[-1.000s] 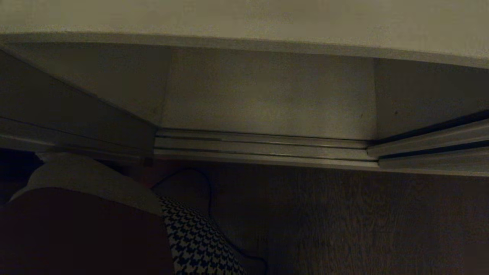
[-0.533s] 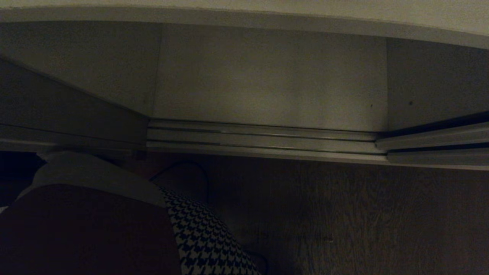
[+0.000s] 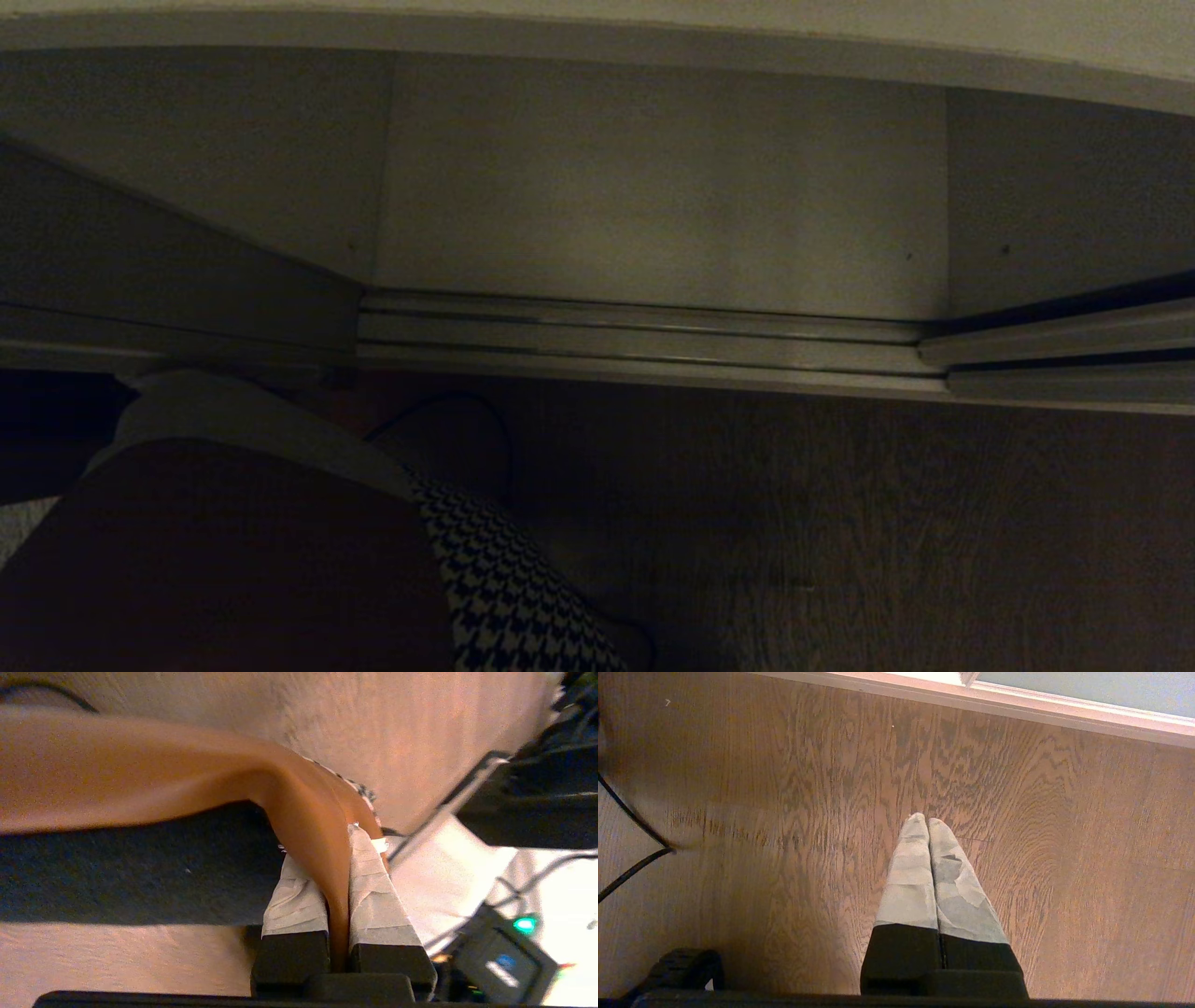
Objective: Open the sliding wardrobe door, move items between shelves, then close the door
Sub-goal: Place the pillow on the lower shelf
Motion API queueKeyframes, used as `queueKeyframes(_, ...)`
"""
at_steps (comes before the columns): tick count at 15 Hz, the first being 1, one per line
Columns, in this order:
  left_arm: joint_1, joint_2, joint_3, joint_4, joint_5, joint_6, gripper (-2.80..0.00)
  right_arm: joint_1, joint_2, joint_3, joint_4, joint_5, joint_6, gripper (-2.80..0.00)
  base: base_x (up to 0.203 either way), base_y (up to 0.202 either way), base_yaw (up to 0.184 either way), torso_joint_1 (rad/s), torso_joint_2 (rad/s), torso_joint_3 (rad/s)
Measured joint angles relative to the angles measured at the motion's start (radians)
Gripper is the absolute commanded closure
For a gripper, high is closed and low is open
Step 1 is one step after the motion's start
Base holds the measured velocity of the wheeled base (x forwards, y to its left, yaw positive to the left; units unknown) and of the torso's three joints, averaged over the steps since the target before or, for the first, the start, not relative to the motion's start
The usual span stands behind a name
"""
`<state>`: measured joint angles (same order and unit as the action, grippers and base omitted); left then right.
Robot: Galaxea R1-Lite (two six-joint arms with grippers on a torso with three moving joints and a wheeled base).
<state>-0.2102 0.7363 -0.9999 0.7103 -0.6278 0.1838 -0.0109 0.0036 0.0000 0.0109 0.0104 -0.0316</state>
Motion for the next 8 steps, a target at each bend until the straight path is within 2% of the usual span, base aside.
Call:
queueKeyframes(3, 0.002, 0.090, -0.026, -0.099, 0.009, 0.041, 0.00, 0.000, 0.000, 0.000, 0.000, 0.000, 0.000, 0.00, 0.000, 0.000, 0.000, 0.000, 0.00, 0.000)
queueKeyframes(6, 0.002, 0.173, -0.045, -0.243, 0.024, 0.041, 0.00, 0.000, 0.000, 0.000, 0.000, 0.000, 0.000, 0.00, 0.000, 0.000, 0.000, 0.000, 0.00, 0.000)
queueKeyframes(8, 0.002, 0.215, -0.079, -0.271, 0.068, 0.038, 0.00, 0.000, 0.000, 0.000, 0.000, 0.000, 0.000, 0.00, 0.000, 0.000, 0.000, 0.000, 0.00, 0.000)
